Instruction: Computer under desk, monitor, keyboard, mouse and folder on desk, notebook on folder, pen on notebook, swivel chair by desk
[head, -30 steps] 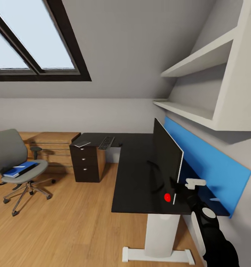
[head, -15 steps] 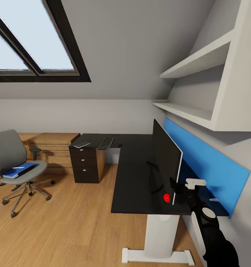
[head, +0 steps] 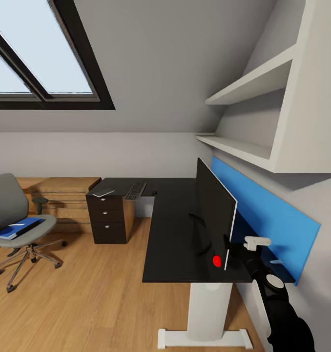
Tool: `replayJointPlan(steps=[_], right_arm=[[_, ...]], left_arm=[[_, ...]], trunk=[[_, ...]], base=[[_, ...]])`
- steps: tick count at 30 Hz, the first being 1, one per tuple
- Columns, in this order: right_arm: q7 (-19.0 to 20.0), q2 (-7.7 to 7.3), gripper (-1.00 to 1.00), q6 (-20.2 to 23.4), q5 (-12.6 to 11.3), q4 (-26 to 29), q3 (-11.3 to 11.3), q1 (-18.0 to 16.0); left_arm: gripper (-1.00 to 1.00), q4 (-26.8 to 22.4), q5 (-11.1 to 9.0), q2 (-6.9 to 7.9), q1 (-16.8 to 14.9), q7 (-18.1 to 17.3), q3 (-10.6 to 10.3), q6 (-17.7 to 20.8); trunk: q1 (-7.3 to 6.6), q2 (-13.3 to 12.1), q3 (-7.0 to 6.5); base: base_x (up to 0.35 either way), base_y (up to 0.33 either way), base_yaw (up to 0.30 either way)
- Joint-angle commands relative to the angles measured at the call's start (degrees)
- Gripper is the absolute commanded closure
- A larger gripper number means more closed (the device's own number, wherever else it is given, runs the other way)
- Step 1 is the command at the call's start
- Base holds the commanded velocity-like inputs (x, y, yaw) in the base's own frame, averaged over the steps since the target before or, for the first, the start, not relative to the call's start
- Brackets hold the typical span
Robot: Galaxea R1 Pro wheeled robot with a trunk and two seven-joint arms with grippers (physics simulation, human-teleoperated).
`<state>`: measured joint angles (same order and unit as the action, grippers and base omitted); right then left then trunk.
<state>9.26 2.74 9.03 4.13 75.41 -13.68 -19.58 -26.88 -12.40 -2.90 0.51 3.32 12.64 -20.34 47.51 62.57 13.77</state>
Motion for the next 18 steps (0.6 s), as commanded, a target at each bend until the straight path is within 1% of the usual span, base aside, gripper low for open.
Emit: replayJointPlan(steps=[1, 18], right_arm=[[0.49, 0.08, -1.0, 0.29, 0.44, 0.09, -0.21, -0.04], [0.49, 0.11, -1.0, 0.13, 0.44, -0.29, -0.21, -0.02]], left_arm=[[-1.0, -0.1, -0.33, -0.04, 0.02, 0.02, 0.02, -0.05], [-1.0, -0.1, -0.34, -0.01, 0.02, 0.02, 0.02, -0.05]], trunk=[[0.01, 0.05, 0.06], [0.01, 0.05, -0.27]], base=[[0.0, 0.0, -0.006], [-0.002, 0.0, -0.001]])
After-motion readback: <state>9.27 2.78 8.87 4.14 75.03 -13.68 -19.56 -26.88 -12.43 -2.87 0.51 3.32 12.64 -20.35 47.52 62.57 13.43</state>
